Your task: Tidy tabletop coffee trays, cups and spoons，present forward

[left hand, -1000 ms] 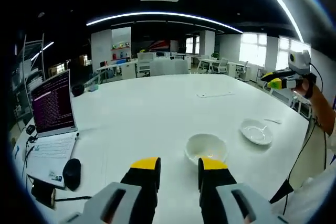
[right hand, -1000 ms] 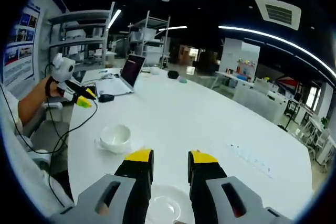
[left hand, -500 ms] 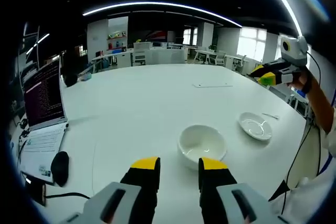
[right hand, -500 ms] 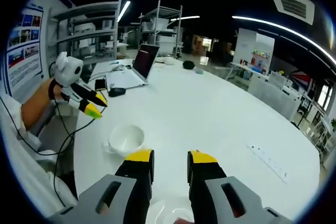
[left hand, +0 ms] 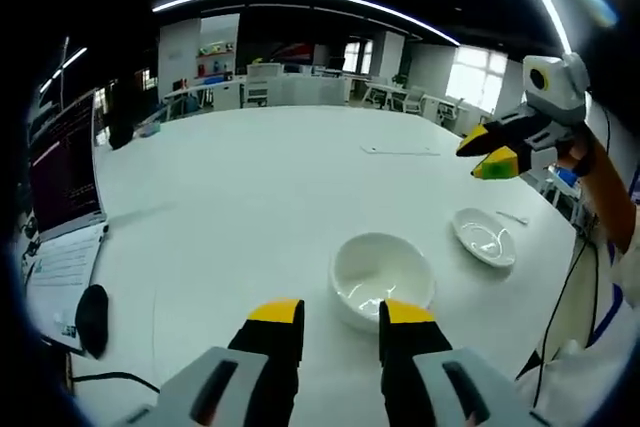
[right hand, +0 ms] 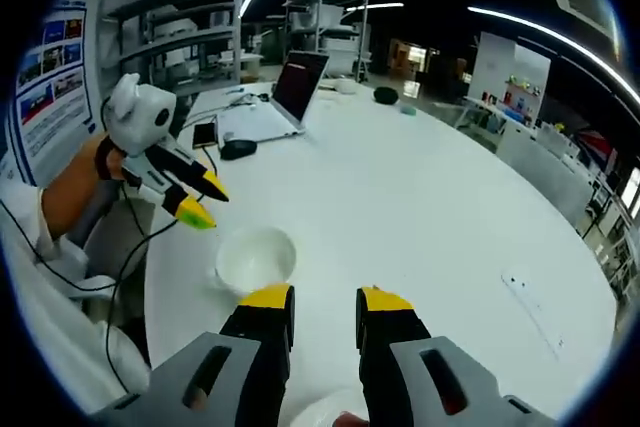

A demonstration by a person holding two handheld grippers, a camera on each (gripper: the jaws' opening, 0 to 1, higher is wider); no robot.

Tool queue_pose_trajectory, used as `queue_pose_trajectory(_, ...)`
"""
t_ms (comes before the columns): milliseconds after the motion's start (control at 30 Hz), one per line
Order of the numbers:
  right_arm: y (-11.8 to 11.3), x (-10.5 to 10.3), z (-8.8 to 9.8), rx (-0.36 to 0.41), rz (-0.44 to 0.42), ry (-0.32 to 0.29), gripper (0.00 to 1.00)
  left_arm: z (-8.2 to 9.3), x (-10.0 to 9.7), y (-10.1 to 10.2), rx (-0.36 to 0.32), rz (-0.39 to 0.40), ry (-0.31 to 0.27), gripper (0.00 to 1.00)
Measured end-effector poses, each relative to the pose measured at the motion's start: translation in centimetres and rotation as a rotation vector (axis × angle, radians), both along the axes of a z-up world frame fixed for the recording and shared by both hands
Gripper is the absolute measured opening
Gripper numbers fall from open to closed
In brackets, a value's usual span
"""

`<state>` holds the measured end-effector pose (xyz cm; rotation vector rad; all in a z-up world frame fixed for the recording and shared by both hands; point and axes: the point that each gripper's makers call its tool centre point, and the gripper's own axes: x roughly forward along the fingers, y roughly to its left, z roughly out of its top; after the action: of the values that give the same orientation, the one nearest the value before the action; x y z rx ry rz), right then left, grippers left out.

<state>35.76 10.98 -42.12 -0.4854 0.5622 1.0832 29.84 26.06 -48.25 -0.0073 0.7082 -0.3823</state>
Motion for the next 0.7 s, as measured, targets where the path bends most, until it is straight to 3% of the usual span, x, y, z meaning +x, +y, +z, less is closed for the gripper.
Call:
queue_pose_trajectory(300, 2.2, -0.8, -2.3, -0.061, 0.010, 0.079, 0.24, -0.4, 1.0, -1.2, -0.038, -0.011, 0.037, 0.32)
queue_pose_trajectory(700, 5.2, -1.1, -5.4, -0.161, 0.033, 0.142, 0.24, -1.7, 2.1, -1.8, 0.026, -0.023, 0.091, 0.32)
